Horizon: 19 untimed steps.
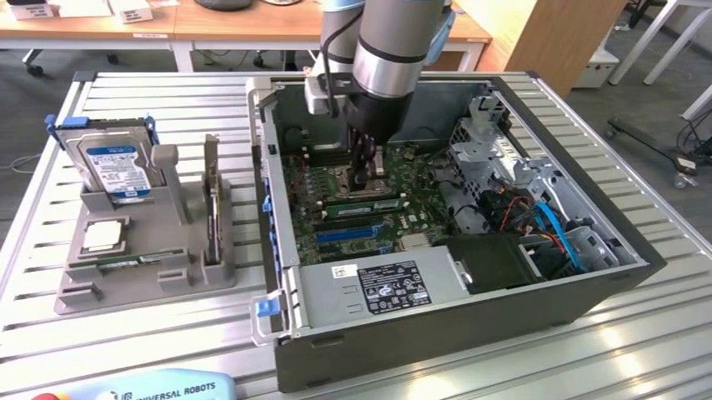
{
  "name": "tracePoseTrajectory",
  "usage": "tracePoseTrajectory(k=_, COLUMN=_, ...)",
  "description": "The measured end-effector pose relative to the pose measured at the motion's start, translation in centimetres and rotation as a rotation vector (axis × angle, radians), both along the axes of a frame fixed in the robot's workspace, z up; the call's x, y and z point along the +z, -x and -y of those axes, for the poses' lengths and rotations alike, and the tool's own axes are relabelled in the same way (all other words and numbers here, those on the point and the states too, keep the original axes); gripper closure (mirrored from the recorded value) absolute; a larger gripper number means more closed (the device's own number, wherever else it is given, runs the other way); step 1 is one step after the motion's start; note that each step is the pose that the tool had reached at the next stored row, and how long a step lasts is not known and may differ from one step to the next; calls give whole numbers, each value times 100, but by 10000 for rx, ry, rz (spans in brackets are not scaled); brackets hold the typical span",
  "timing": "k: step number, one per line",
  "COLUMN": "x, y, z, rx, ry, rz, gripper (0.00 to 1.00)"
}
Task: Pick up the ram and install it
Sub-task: 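Press down the ram until it locks into place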
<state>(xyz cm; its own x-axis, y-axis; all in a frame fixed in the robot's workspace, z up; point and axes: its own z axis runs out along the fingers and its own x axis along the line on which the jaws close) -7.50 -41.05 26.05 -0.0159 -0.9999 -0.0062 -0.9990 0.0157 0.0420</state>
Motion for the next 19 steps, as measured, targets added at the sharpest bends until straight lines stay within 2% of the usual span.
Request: tracePoseTrajectory(k=19, x=374, y=0, z=0, rx=0, ry=1, rz=-1, gripper=90)
